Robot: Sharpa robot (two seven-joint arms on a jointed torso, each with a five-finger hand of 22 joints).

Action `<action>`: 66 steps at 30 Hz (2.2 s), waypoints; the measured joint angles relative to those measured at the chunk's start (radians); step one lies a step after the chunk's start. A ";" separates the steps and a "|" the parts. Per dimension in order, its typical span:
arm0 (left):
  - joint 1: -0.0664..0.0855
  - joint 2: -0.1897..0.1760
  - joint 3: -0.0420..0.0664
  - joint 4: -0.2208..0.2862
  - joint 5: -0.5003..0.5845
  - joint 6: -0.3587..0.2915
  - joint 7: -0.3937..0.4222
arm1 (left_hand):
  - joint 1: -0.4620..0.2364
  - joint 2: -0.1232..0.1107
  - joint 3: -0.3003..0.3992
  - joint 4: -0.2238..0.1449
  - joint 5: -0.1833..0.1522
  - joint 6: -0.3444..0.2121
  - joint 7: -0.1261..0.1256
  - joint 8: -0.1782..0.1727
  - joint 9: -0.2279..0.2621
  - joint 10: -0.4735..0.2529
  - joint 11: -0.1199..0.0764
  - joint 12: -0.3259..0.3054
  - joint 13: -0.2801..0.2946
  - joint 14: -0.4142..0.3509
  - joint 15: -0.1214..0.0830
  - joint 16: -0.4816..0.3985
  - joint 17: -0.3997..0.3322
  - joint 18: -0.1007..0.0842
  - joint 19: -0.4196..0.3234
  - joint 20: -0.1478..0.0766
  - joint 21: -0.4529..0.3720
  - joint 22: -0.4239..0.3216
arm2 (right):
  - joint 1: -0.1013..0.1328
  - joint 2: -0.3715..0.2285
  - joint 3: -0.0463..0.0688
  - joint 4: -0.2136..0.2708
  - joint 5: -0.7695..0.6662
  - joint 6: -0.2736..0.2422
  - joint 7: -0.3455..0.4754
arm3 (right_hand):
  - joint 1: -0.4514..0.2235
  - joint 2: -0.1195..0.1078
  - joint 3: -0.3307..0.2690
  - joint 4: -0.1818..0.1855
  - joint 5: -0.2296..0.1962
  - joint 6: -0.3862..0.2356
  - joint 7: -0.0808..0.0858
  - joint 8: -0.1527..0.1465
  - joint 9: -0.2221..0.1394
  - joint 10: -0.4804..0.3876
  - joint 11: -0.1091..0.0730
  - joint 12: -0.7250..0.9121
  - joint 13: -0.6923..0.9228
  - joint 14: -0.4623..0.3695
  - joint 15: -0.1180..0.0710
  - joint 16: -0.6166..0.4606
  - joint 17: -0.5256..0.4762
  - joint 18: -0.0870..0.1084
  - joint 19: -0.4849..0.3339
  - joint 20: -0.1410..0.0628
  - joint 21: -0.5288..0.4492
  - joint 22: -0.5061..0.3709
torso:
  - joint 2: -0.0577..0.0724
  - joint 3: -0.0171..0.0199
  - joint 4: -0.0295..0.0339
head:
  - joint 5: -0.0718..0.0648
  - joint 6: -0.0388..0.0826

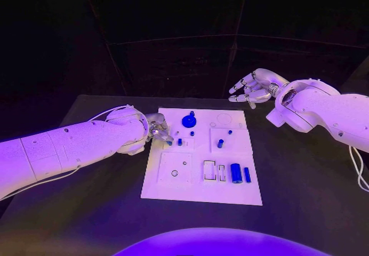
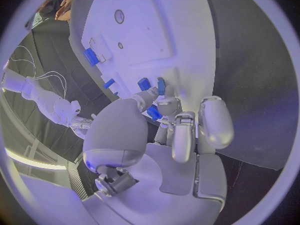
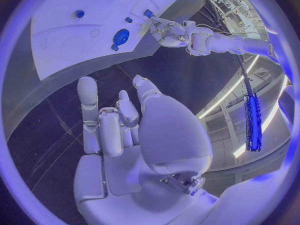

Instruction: Assemble the parts on the task board

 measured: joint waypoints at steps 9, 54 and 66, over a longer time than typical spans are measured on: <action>-0.002 -0.005 0.000 0.013 -0.010 -0.007 0.001 | 0.000 0.000 0.000 0.000 0.000 0.000 0.000 0.000 0.001 0.000 0.000 0.000 0.000 0.000 0.000 0.000 0.000 0.000 0.000 0.000 0.000 0.000 | 0.000 0.001 0.000 -0.002 0.000 0.001 0.001 | 0.000 0.000 0.000 0.000 0.000 0.000 0.000 0.000 0.000 0.000 0.000 0.000 0.000 0.000 0.000 0.000 0.000 0.000 0.000 0.000 0.000 0.000 | 0.000 0.0000 -0.0001 | -0.001 -0.002; -0.003 0.000 0.002 -0.005 -0.005 0.021 -0.010 | -0.060 -0.027 0.051 -0.024 0.011 0.021 -0.026 0.027 0.010 0.029 -0.015 0.018 0.016 0.001 -0.006 0.000 0.000 0.000 0.009 -0.003 0.004 0.006 | 0.000 0.001 0.000 -0.003 0.000 0.004 0.001 | 0.000 0.000 0.000 0.000 0.000 0.000 0.000 0.000 0.000 0.000 0.000 0.000 0.000 0.000 0.000 0.000 0.000 0.000 0.000 0.000 0.000 0.000 | 0.000 0.0003 -0.0001 | 0.001 -0.009; -0.004 0.004 0.002 -0.016 0.013 0.016 -0.009 | -0.102 -0.045 0.032 -0.052 0.008 0.035 -0.039 0.038 0.015 0.034 -0.020 0.036 0.030 0.000 -0.015 0.000 0.000 0.000 0.016 -0.010 0.008 0.017 | 0.000 0.000 0.000 -0.001 0.000 0.004 0.001 | 0.004 0.004 0.003 0.003 0.000 0.000 0.000 0.000 0.000 0.000 0.000 0.000 0.000 0.000 0.000 0.000 0.000 0.000 0.000 0.000 -0.004 -0.001 | 0.000 0.0007 -0.0006 | -0.002 -0.009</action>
